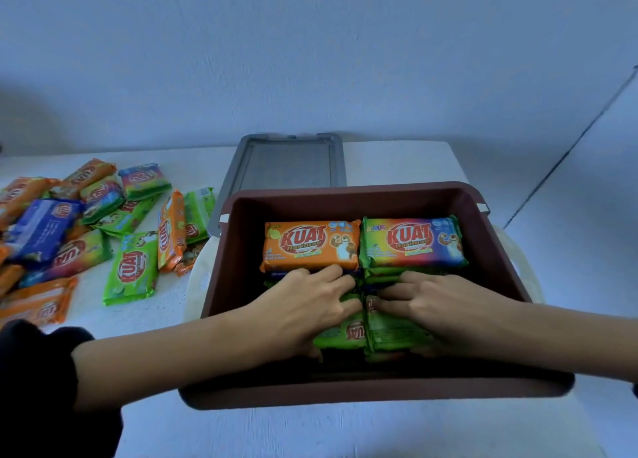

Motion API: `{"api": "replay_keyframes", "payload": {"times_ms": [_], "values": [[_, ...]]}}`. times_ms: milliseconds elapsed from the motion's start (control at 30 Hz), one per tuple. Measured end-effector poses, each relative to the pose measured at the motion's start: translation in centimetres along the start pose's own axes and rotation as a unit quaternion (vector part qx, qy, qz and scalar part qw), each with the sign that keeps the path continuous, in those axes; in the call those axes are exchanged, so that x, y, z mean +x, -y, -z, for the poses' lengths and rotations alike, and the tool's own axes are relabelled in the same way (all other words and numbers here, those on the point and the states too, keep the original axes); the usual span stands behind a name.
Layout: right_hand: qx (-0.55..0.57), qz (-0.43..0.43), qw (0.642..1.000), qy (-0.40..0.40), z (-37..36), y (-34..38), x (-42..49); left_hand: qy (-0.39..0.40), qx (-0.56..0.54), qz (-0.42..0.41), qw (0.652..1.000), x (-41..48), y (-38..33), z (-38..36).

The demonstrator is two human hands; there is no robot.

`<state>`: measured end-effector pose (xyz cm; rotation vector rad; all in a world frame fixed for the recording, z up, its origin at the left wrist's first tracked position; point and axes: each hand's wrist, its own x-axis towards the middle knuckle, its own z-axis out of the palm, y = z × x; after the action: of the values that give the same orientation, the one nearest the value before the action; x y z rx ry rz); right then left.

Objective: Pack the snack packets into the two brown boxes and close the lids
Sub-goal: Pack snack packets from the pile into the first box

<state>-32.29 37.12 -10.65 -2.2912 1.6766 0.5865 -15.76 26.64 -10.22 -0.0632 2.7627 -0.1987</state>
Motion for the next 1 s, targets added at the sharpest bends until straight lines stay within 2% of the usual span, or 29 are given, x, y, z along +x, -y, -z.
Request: {"api": "replay_keyframes", "payload": {"times_ms": [100, 133, 233, 367, 733, 933, 1000], "values": [[-0.032, -0.014, 0.999, 0.024, 0.0, 0.3, -0.2, 0.004, -0.009, -0.008, 1.000, -0.1, 0.3, 0.2], [-0.050, -0.011, 0.999, 0.001, 0.1, 0.6, -0.2, 0.007, -0.010, -0.007, 1.000, -0.1, 0.3, 0.2], [-0.120, 0.029, 0.977, -0.175, -1.5, 0.5, 0.5, 0.030, -0.015, -0.002, 0.999, 0.0, 0.1, 0.2], [-0.150, 0.046, 0.953, -0.259, -2.1, 0.7, 1.1, 0.036, -0.025, 0.010, 0.999, 0.0, 0.0, 0.2], [-0.142, 0.016, 0.954, -0.264, -1.8, 0.8, 0.7, 0.041, -0.047, 0.066, 0.996, -0.2, -0.3, 0.0], [-0.126, 0.016, 0.968, -0.218, -1.8, 0.6, 0.9, 0.030, -0.056, 0.076, 0.995, -0.2, -0.6, -0.1], [-0.126, 0.002, 0.977, -0.173, -1.2, 0.7, 0.8, 0.022, -0.054, 0.073, 0.996, -0.3, -0.4, 0.0]]}}
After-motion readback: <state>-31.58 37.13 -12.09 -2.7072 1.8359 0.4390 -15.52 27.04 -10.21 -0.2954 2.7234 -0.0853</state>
